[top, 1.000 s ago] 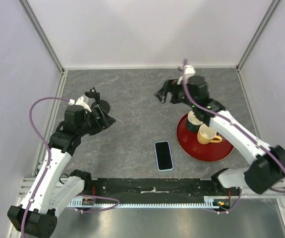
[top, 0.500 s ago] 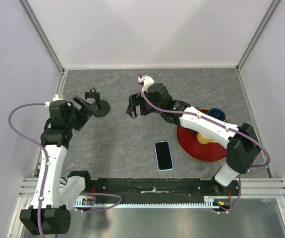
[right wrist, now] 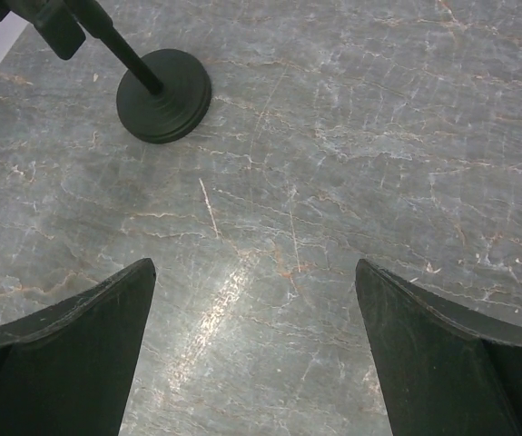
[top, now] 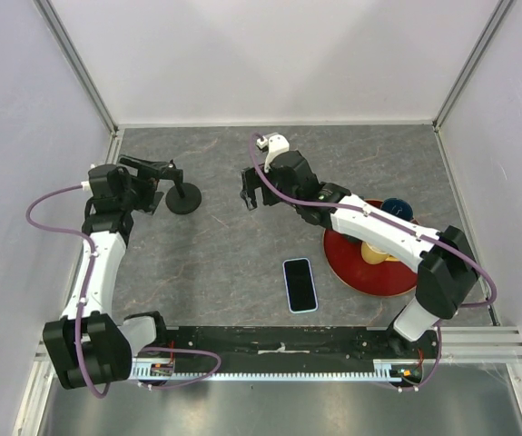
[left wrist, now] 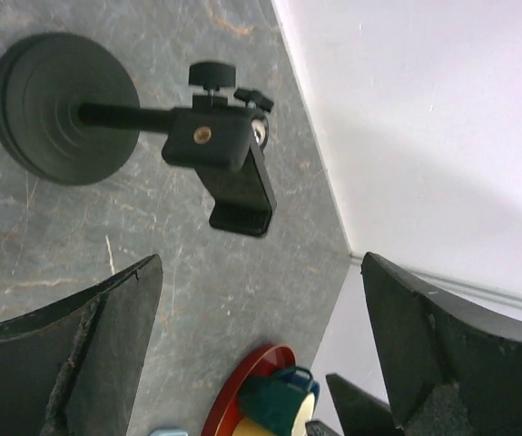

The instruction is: Place the phone on the phone stand

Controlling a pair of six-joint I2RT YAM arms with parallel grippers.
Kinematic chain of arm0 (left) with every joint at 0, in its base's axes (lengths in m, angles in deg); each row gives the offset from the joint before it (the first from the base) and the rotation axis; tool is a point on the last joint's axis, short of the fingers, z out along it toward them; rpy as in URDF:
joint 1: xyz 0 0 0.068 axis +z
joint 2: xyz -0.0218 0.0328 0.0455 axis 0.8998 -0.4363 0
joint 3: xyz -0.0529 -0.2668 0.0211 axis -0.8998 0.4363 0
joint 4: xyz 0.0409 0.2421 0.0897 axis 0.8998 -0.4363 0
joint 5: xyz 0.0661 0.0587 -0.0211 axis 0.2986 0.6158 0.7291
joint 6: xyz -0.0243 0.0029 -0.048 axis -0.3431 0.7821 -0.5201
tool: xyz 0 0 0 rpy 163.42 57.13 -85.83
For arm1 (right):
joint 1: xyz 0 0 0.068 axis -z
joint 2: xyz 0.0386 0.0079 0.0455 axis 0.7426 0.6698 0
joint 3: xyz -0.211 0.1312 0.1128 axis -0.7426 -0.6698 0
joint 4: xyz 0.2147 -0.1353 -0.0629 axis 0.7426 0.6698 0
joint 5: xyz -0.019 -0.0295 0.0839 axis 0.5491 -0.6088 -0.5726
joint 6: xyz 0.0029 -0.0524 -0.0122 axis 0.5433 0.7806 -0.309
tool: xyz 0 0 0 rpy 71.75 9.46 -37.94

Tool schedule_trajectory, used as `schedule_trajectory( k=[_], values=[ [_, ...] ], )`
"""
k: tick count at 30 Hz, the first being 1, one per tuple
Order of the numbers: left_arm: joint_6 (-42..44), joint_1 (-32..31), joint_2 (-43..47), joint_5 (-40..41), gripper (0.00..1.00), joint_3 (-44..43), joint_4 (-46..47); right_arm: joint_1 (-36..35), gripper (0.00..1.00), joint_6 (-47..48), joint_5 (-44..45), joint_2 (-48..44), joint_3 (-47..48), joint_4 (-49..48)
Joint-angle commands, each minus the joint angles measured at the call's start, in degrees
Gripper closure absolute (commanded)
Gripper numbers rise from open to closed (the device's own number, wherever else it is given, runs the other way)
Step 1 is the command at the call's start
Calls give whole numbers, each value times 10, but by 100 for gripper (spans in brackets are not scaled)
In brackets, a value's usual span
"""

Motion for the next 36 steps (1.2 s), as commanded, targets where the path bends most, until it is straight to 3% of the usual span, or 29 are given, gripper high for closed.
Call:
schedule_trajectory(
  k=[1, 4, 11, 15, 26, 31, 32, 35, 36],
  values=[
    [-32, 2, -9, 61, 4, 8, 73, 1, 2, 19, 32, -29, 1, 2],
    [-26, 2, -26, 82, 4, 5, 73, 1, 2, 20, 36, -36, 0, 3],
    [-5, 1, -104, 47, 7, -16, 92, 0, 2, 23, 42, -36, -2, 1],
    [-5, 1, -119, 59, 17, 3, 136, 0, 2, 24, 48, -32, -3, 1],
    [-23, -2, -161, 40, 32, 20, 197, 0, 2, 27, 51, -16, 3, 3],
    [-32, -3, -150, 39, 52, 39, 216, 1, 2, 27, 52, -11, 5, 3],
    [-37, -3, -150, 37, 66, 46, 225, 1, 2, 26, 52, -10, 6, 3],
    [-51, -3, -150, 6, 86, 55, 251, 0, 2, 26, 52, -8, 7, 5],
    [-55, -3, -157, -7, 88, 57, 258, 0, 2, 26, 53, -8, 7, 4]
  ],
)
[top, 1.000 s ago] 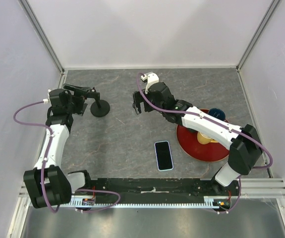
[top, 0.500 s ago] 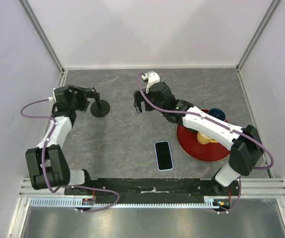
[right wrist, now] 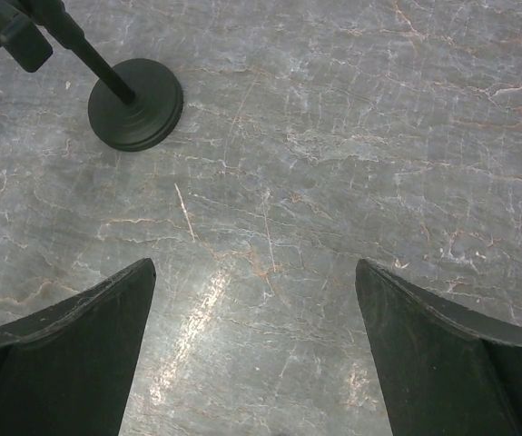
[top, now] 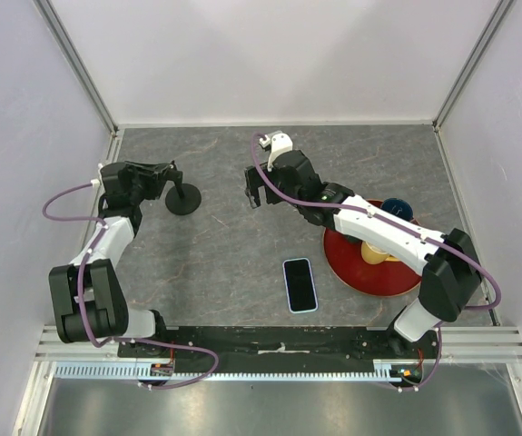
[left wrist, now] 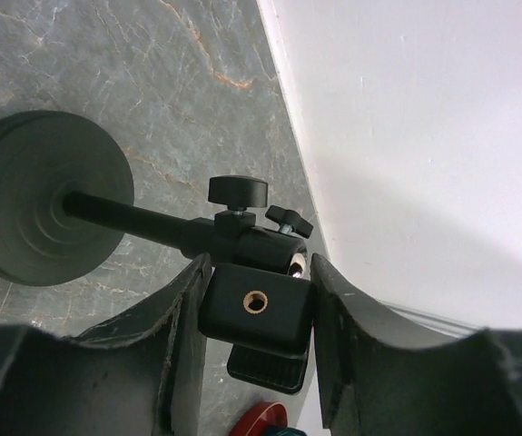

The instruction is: Place the phone on the phone stand

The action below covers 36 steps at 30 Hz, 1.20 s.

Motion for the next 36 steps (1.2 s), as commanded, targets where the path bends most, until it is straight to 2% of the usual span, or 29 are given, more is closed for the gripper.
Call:
schedule_trajectory(
  k=[1, 4, 11, 17, 23, 27, 36],
  values=[
    [-23, -2, -5, -60, 90, 21, 32, 0, 2, 7, 12, 5, 7, -7],
    [-50, -2, -14, -106, 98, 31, 48, 0, 2, 8, 13, 3, 7, -6],
    [-103, -29, 46, -105, 98, 84, 55, 1, 2, 7, 13, 9, 8, -6],
    [-118, -87, 94, -34, 98, 49, -117, 2, 2, 5, 6, 15, 12, -6],
    [-190, -124, 119, -17, 98, 62, -154, 1, 2, 6, 6, 15, 12, -7],
    [-210, -153, 124, 6, 98, 75, -142, 1, 2, 5, 6, 17, 12, -6],
    [-261, -186, 114, 25, 98, 160, -29, 1, 2, 7, 9, 16, 10, -6]
  ],
)
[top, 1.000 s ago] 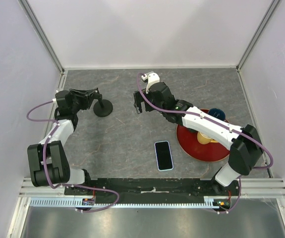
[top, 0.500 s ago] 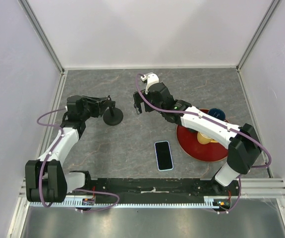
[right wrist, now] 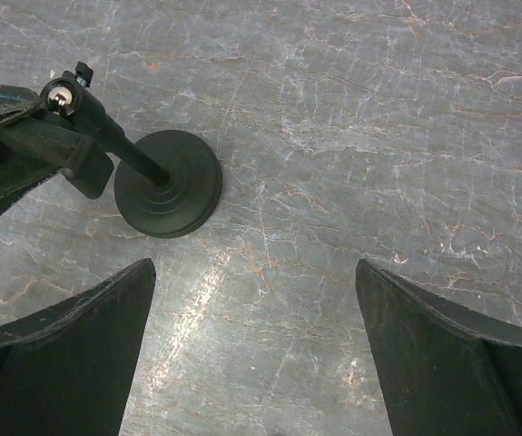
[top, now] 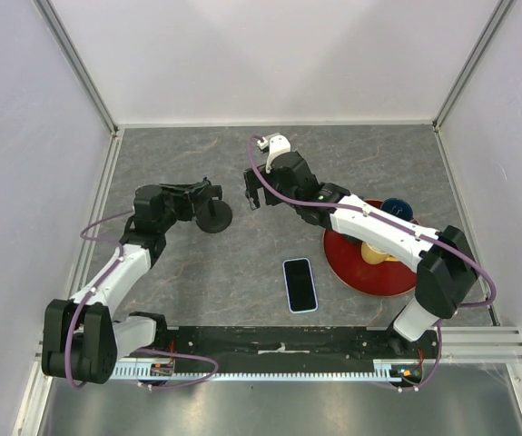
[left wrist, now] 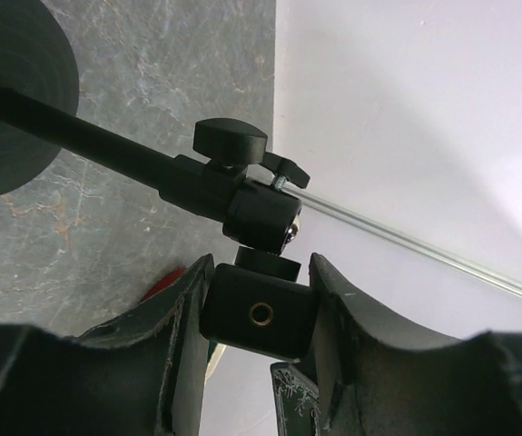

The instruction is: Place the phone on the phone stand

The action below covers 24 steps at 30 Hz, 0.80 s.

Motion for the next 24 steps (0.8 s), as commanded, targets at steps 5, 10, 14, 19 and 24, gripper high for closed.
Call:
schedule_trajectory(
  k=[5, 10, 14, 19, 24],
  values=[
    [-51, -28, -21, 22, 98, 73, 34, 1, 2, 7, 6, 2, 11, -7],
    [-53, -30, -23, 31, 98, 97, 55, 1, 2, 8, 6, 1, 11, -7],
    [-60, -30, -26, 32, 98, 118, 77, 1, 2, 9, 6, 0, 10, -7],
    [-58, -29, -26, 31, 98, 129, 88, 1, 2, 10, 9, 2, 10, -6],
    [-31, -29, -24, 20, 98, 113, 86, 1, 2, 12, 9, 3, 10, -5]
  ],
)
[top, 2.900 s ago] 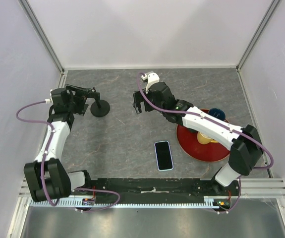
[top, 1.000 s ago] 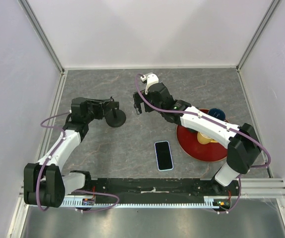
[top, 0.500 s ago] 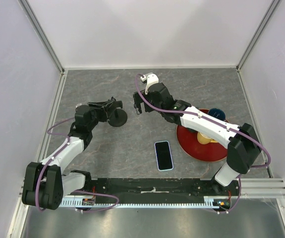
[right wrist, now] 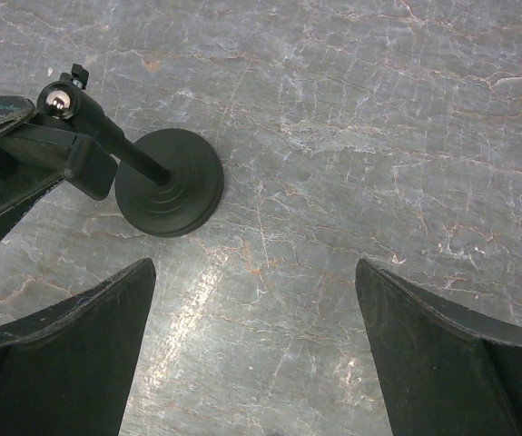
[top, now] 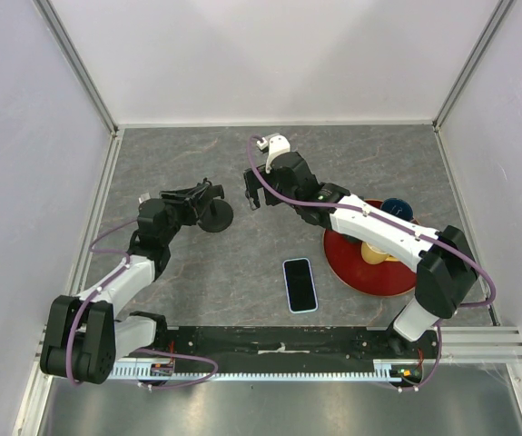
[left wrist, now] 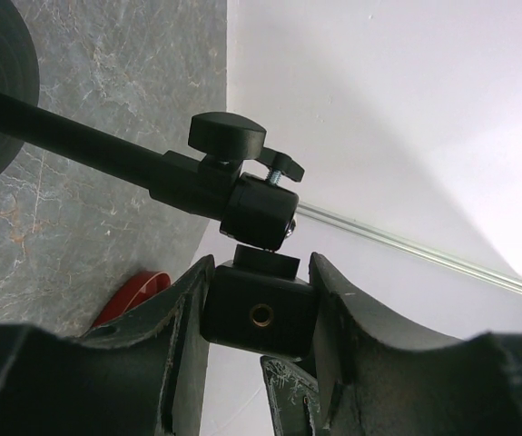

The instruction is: Place the phone on the phone stand

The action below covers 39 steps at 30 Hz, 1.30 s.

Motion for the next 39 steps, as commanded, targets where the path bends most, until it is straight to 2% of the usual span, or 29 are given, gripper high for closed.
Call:
schedule_trajectory(
  k=[1, 3, 4, 5, 6, 7, 11, 17, 19, 23, 25, 26, 27, 29, 30, 31, 33, 34, 36, 37, 39],
  values=[
    [39, -7, -24, -8, 86, 11, -101, 1, 2, 8, 10, 2, 11, -5],
    [50, -8, -30, -32, 60, -1, -102, 0, 2, 9, 10, 2, 11, -4],
    [56, -7, -30, -42, 36, -5, -111, 0, 2, 9, 10, 2, 11, -4],
    [64, -7, -31, -49, 21, -11, -115, 1, 2, 9, 10, 1, 10, -4],
    [85, -7, -29, -64, 12, -25, -125, 1, 2, 9, 11, -1, 9, -4],
    [94, -7, -26, -69, 10, -33, -154, 1, 2, 9, 11, -1, 9, -3],
    [139, -4, 23, -68, 7, -43, -227, 3, 2, 11, 17, -5, 8, 1],
    [233, 24, 177, -27, 4, -41, -370, 6, 2, 10, 17, -9, 6, 4],
    [281, 33, 235, -11, 3, -48, -400, 8, 2, 10, 18, -11, 4, 4],
    [382, 35, 278, 25, 3, -90, -462, 12, 2, 10, 17, -13, 0, 3],
    [410, 35, 265, 6, 2, -110, -479, 17, 2, 10, 17, -15, -2, 4],
    [439, 35, 253, -37, 4, -125, -478, 17, 2, 10, 16, -16, -3, 4],
    [453, 34, 240, -65, 12, -131, -473, 20, 2, 10, 16, -18, -4, 5],
    [485, 21, 196, -132, 17, -147, -471, 23, 2, 10, 16, -25, -8, 6],
    [496, 8, 183, -142, 18, -151, -475, 27, 2, 10, 17, -30, -11, 7],
    [507, -31, 168, -135, 18, -156, -479, 31, 2, 11, 17, -39, -14, 7],
    [524, -86, 135, -100, 17, -172, -492, 43, 2, 12, 16, -50, -23, 9],
    [525, -143, 124, -79, 17, -177, -500, 48, 2, 10, 16, -62, -28, 8],
    [516, -199, 94, -14, 16, -191, -509, 69, 2, 9, 20, -81, -44, 10],
    [509, -246, 84, 26, 16, -197, -513, 80, 2, 1, 23, -102, -51, 11],
    [493, -286, 47, 53, 14, -213, -513, 123, 2, -12, 20, -129, -76, 11]
  ],
)
